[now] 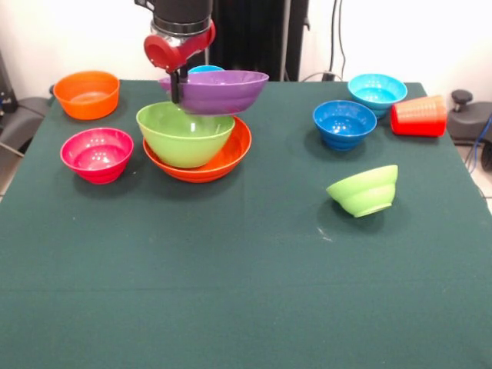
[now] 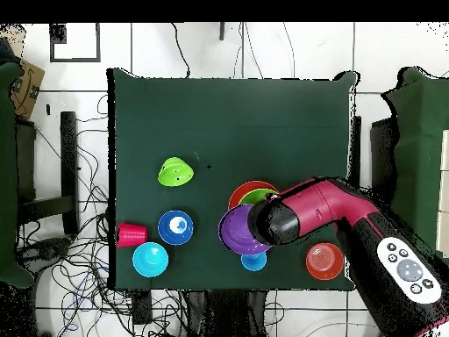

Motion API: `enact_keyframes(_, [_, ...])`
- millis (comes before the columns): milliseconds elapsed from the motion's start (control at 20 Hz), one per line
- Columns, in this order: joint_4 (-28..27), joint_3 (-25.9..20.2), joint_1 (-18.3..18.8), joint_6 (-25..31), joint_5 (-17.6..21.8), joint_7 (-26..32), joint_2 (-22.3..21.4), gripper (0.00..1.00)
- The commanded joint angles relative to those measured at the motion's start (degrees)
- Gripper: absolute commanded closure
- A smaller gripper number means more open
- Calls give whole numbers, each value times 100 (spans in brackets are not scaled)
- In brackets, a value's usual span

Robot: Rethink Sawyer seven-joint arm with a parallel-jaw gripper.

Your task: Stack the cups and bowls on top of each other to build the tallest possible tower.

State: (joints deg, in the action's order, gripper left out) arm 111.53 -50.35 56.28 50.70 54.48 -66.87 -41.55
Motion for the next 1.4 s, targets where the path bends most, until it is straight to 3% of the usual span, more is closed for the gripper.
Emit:
enact_keyframes(50, [-25, 258, 29, -17, 89, 597, -147, 100])
enact_keyframes(350, [175, 84, 348, 84, -174, 960, -450, 100])
enact_keyframes(600, [1, 72, 418, 186, -182, 1134, -295, 100])
enact_keyframes(1050, [-338, 320, 199, 308, 154, 1052, 191, 100])
enact_keyframes(1400, [-489, 537, -104, 129, 340, 600, 348, 100])
